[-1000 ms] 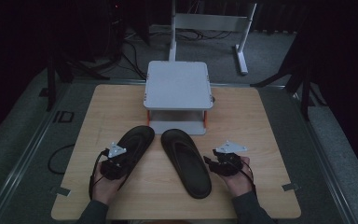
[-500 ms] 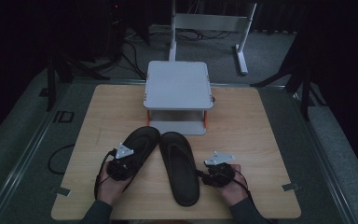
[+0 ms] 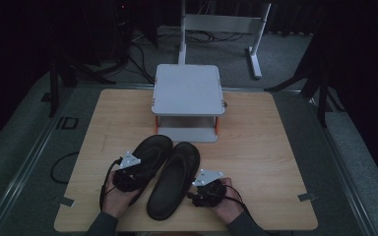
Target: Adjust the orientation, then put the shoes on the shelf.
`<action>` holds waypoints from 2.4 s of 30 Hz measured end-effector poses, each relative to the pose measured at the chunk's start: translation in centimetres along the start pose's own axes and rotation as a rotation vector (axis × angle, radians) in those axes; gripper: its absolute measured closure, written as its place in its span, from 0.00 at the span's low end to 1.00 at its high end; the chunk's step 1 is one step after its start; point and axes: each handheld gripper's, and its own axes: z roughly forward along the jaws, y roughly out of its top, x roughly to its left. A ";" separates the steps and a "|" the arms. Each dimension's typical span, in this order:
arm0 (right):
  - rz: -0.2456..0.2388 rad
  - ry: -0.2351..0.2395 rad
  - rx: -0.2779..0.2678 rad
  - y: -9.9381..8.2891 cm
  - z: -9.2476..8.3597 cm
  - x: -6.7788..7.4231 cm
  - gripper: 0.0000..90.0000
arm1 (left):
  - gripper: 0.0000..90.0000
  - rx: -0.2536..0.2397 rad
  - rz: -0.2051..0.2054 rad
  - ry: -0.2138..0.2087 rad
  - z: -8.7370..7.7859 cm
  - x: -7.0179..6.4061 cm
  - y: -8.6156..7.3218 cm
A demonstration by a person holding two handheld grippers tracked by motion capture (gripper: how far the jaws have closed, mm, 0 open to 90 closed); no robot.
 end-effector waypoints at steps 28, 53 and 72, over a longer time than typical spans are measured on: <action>0.093 -0.092 -0.078 -1.4 -3.5 -3.5 0.51 | 0.28 -0.017 0.049 0.053 -0.4 0.0 -0.8; 0.104 -0.087 -0.063 -2.0 -3.2 -3.8 0.51 | 0.41 0.064 0.130 0.089 2.0 -2.7 -1.2; 0.108 -0.098 -0.066 -2.2 -3.2 -4.3 0.51 | 0.82 0.061 0.082 0.141 2.2 -2.7 -0.8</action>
